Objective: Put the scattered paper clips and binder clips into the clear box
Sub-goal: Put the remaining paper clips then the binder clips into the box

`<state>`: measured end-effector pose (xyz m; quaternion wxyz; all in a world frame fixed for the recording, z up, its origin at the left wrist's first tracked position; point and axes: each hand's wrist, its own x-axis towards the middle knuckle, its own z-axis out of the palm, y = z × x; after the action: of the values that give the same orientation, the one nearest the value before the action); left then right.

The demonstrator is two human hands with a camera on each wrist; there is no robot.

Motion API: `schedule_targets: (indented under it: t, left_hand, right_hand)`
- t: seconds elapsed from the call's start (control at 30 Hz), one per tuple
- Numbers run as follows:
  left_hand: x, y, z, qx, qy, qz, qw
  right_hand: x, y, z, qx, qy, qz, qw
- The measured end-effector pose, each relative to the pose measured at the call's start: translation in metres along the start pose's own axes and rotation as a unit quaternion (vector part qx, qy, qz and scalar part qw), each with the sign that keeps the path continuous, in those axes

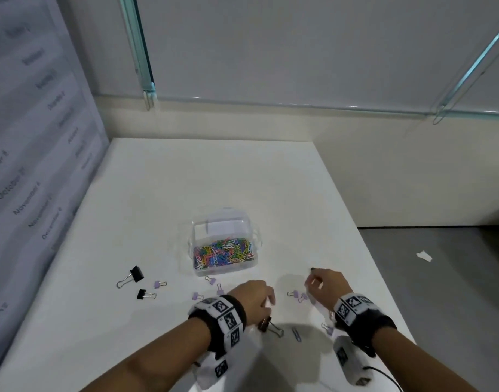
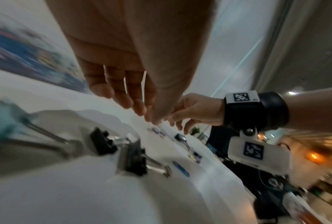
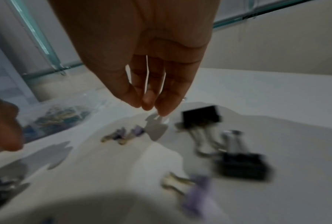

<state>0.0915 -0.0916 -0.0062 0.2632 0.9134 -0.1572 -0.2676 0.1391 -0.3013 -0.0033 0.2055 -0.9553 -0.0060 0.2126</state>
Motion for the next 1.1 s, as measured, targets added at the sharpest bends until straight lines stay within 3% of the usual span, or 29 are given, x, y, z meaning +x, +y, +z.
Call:
schedule_targets:
  t: [0.23,0.37,0.57,0.8,0.9,1.0,1.1]
  left_hand:
    - [0.022,0.033,0.036,0.049,-0.067,0.099,0.992]
    - [0.027,0.039,0.051,0.051,-0.069,0.089,0.992]
    - [0.029,0.036,0.056,0.048,-0.059,0.095,0.993]
    - [0.037,0.042,0.052,0.134,-0.124,0.091,0.979]
    - [0.034,0.041,0.035,0.081,-0.098,0.052,0.99]
    - [0.032,0.025,0.005,0.039,-0.01,0.026,0.999]
    - [0.03,0.005,-0.031,0.016,0.088,0.004,0.996]
  right_hand:
    - [-0.022,0.059,-0.007,-0.018,0.044,0.052,0.997]
    - [-0.028,0.065,-0.003,0.064,-0.01,0.093,0.994]
    - [-0.033,0.056,0.018,0.038,-0.037,0.022,0.998]
    - [0.0,0.034,0.014,0.06,0.001,-0.038,0.997]
    - [0.022,0.027,-0.005,0.034,0.013,-0.011,0.999]
    - [0.034,0.02,-0.011,0.03,0.011,0.013,0.999]
    - [0.03,0.007,0.003,0.029,-0.026,-0.012,0.999]
